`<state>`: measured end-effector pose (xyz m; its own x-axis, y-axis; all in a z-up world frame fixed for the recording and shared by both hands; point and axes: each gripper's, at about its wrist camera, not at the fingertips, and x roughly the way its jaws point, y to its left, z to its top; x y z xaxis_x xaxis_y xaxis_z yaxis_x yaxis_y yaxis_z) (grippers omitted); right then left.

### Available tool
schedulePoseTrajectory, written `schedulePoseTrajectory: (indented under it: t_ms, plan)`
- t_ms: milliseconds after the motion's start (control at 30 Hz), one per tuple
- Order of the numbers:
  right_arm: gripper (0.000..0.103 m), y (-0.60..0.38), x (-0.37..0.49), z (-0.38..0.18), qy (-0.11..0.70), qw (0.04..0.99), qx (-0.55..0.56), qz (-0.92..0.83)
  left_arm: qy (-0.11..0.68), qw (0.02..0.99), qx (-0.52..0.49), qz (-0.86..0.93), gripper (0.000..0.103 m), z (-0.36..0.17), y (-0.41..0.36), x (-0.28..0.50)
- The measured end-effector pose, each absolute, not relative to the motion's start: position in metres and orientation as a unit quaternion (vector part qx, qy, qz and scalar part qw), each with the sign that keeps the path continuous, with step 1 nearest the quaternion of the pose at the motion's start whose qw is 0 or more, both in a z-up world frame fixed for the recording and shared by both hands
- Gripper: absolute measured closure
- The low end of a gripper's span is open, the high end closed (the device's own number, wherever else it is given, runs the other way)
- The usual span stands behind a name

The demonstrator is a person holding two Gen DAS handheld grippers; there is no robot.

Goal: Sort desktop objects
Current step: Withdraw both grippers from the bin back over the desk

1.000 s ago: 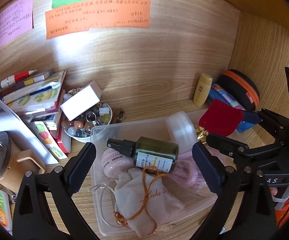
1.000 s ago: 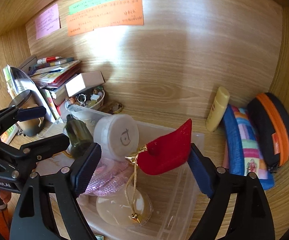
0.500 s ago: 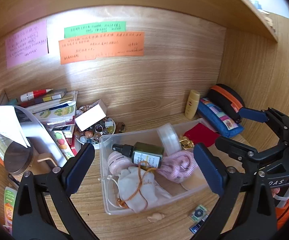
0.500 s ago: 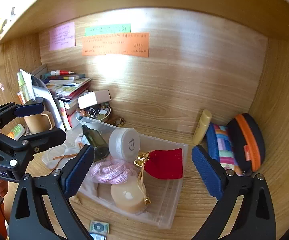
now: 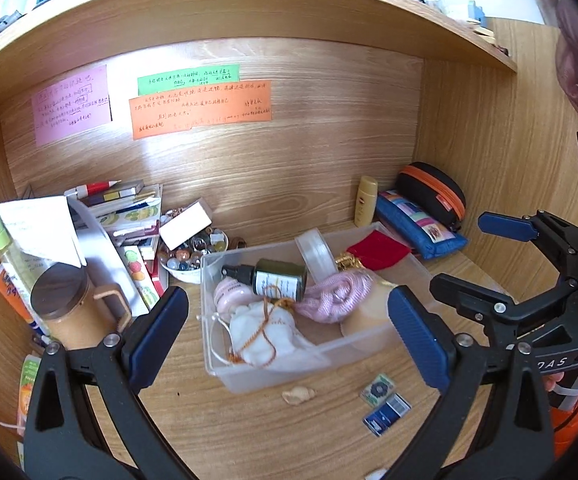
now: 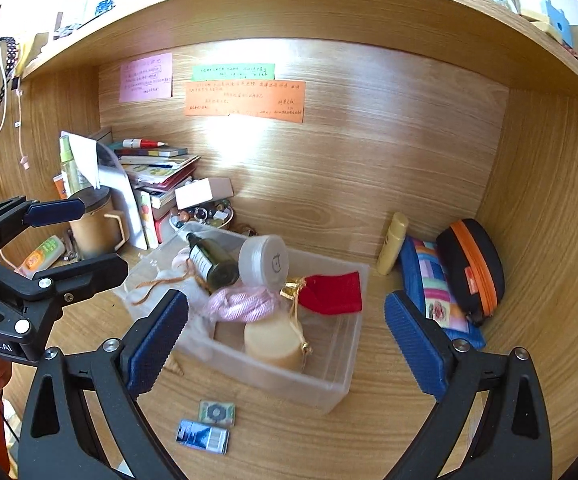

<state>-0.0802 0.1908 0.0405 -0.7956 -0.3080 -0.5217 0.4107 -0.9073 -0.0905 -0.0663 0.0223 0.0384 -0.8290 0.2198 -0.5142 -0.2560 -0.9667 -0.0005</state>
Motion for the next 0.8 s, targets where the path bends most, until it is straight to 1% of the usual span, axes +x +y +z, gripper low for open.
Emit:
schedulePoseTrajectory:
  t_ms: [300,633,800]
  plan:
    - [0.005,0.199,-0.061,0.014,0.095,0.185,0.280,-0.937,0.027,0.122,-0.278,0.952,0.002,0.018,0.020,-0.037]
    - [0.005,0.204,-0.050,-0.033,0.089,0.182,0.330,-0.922,0.014,0.123,-0.327,0.937,0.002,-0.030,0.022,-0.022]
    - [0.005,0.202,-0.049,-0.053,0.088,0.183,0.354,-0.913,-0.001,0.150,-0.355,0.923,0.002,-0.053,0.028,-0.011]
